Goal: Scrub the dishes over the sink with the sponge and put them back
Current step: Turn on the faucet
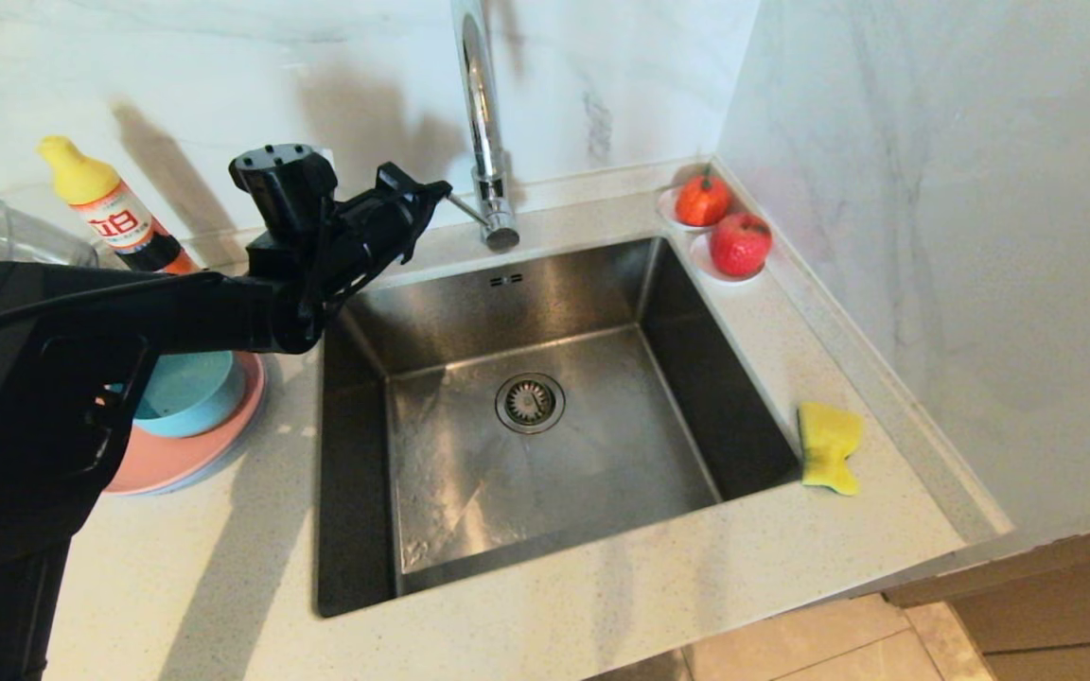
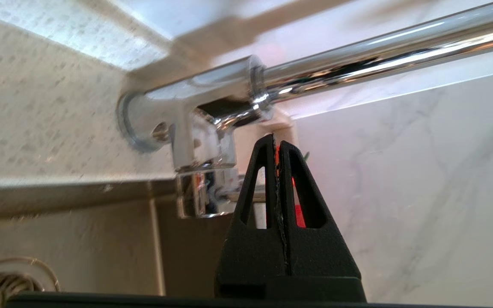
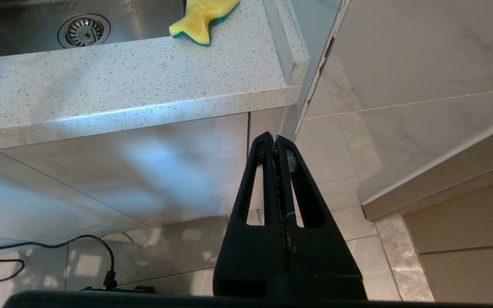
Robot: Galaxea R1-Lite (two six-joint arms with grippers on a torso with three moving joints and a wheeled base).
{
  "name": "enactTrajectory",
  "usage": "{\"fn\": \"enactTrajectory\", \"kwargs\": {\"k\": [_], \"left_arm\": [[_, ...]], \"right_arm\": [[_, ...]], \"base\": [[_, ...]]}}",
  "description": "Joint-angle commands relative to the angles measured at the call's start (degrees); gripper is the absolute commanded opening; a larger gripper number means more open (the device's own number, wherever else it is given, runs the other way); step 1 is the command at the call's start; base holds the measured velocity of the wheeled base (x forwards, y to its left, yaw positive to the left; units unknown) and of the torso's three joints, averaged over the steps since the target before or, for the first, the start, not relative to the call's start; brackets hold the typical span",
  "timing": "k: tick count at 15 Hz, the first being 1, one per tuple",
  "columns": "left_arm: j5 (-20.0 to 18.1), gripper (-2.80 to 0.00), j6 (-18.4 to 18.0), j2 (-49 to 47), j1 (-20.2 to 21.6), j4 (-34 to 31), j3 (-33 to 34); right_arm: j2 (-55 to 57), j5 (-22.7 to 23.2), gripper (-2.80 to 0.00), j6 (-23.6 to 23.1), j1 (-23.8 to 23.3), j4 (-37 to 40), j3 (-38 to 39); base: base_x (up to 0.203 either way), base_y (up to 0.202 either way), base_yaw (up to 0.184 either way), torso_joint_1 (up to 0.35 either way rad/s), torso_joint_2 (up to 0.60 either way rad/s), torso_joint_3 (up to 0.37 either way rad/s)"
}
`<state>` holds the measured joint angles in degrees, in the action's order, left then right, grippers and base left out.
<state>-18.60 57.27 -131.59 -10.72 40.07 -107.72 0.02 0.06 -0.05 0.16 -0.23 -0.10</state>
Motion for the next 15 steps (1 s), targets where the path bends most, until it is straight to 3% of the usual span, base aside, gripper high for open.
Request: {"fn": "enactTrajectory", "kwargs": {"k": [1, 15], "left_arm": [[-0.21, -2.8, 0.38, -0.07, 0.08, 1.94, -0.04], [1.29, -2.8, -1.2, -2.27, -1.59, 3.26, -0.02]], "right_arm": [[-0.02, 0.03, -2.8, -0.04, 0.02, -0.03, 0.01], [-0.02, 0.03, -2.8, -0.04, 0.02, -0.03, 0.01]], "base": [[0.0, 0.0, 0.0, 0.0, 0.0, 0.0], [0.0, 0.0, 0.0, 0.0, 0.0, 0.0]]}}
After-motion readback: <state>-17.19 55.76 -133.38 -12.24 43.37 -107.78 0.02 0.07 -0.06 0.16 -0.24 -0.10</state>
